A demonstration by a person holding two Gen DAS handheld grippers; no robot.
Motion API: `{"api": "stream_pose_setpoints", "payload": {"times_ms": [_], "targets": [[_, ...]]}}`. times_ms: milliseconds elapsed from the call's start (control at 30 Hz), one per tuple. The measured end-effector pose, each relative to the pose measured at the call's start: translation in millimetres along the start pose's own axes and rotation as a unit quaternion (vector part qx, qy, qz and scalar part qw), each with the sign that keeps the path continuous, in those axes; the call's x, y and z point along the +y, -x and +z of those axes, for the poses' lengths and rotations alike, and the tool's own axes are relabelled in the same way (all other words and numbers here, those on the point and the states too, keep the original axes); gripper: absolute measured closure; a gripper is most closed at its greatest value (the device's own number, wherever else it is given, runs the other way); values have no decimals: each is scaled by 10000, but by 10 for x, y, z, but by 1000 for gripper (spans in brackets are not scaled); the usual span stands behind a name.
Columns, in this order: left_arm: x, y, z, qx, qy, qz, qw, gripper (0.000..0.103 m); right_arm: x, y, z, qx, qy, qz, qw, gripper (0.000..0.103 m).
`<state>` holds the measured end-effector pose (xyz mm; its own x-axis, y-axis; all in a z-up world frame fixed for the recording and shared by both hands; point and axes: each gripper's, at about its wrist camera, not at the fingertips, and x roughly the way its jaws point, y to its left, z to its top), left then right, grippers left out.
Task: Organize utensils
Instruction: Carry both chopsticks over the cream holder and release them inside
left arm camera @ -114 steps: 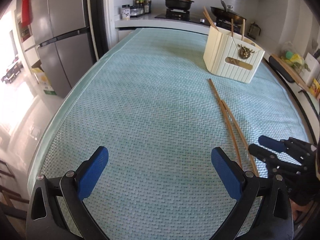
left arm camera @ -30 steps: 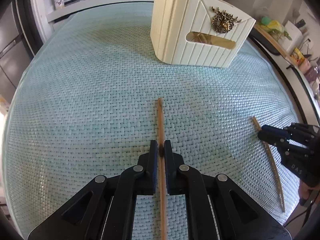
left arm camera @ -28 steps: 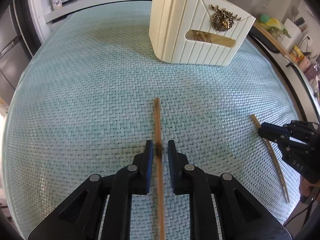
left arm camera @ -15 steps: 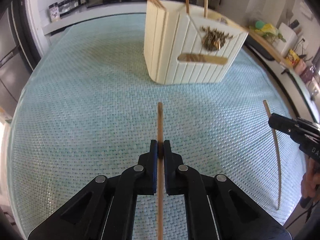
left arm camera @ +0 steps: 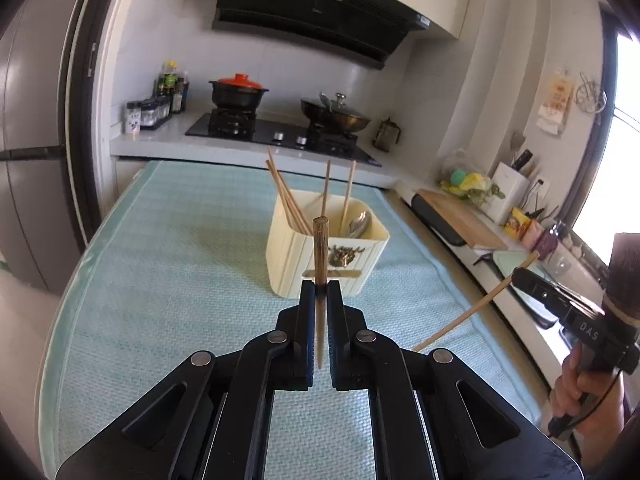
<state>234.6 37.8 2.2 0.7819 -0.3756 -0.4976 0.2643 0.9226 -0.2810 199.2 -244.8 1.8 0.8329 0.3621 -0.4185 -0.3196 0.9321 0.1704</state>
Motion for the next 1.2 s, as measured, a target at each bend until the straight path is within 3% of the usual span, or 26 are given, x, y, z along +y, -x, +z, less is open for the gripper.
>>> {"api": "stream_pose_setpoints", "payload": {"times_ms": [433, 800, 1033, 1200], "targets": [[-170, 338, 164, -479, -55, -210, 9986, 100, 97, 235, 217, -449, 217, -122, 9987, 96], [-192, 475, 779, -1030, -197, -240, 9942, 100, 202, 345, 768, -951, 435, -86, 9945, 96], [-222, 276, 1280, -1309, -279, -161, 9909, 100, 288, 189, 1304, -1342, 697, -200, 9883, 96], [-187, -138, 1518, -1202, -247, -35, 9924, 100, 243, -171, 1595, -1370, 741, -283, 9874, 96]]}}
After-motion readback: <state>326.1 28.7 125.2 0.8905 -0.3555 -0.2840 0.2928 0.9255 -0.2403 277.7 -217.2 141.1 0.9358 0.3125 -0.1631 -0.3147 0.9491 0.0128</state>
